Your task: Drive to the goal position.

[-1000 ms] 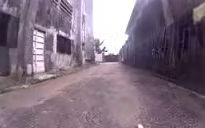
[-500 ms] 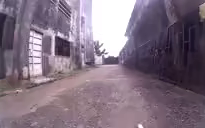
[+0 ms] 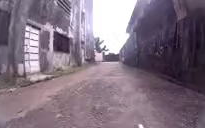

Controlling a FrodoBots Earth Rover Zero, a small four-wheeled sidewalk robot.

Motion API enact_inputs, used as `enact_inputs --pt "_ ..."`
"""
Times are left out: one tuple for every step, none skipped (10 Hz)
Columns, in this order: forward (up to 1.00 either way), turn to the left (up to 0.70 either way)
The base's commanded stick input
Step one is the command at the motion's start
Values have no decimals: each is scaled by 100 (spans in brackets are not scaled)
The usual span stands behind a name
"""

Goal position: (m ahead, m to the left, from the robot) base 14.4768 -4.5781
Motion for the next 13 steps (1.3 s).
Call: enact_inputs --pt "50 0" --pt "50 0" --pt "50 0" --pt "50 0" --pt "50 0" --pt "50 0" --pt "50 0" --pt "50 0" --pt "50 0" --pt "50 0" --pt "50 0" --pt "50 0" --pt "50 0"
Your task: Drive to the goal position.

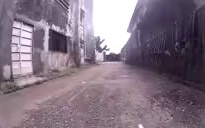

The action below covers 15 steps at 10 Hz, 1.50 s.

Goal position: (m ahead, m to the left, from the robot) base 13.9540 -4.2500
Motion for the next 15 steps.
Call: enact_inputs --pt "50 0" --pt "50 0" --pt "50 0" --pt "50 0" --pt "50 0" --pt "50 0" --pt "50 0" --pt "50 0" --pt "50 0" --pt "50 0" --pt "50 0" --pt "50 0" --pt "50 0" --pt "50 0" --pt "50 0"
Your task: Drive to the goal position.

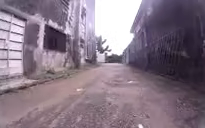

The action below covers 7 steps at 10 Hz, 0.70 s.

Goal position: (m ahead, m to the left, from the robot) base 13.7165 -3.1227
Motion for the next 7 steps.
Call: enact_inputs --pt "50 -16" --pt "50 -44" --pt "50 -50" --pt "50 -50" --pt "50 -50" --pt "50 -50" --pt "50 -50"
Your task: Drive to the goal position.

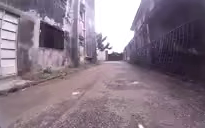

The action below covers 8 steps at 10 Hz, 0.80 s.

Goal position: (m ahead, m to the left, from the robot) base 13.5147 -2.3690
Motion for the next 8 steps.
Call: enact_inputs --pt "50 0" --pt "50 0" --pt "50 0" --pt "50 0" --pt "50 0" --pt "50 0" --pt "50 0" --pt "50 0"
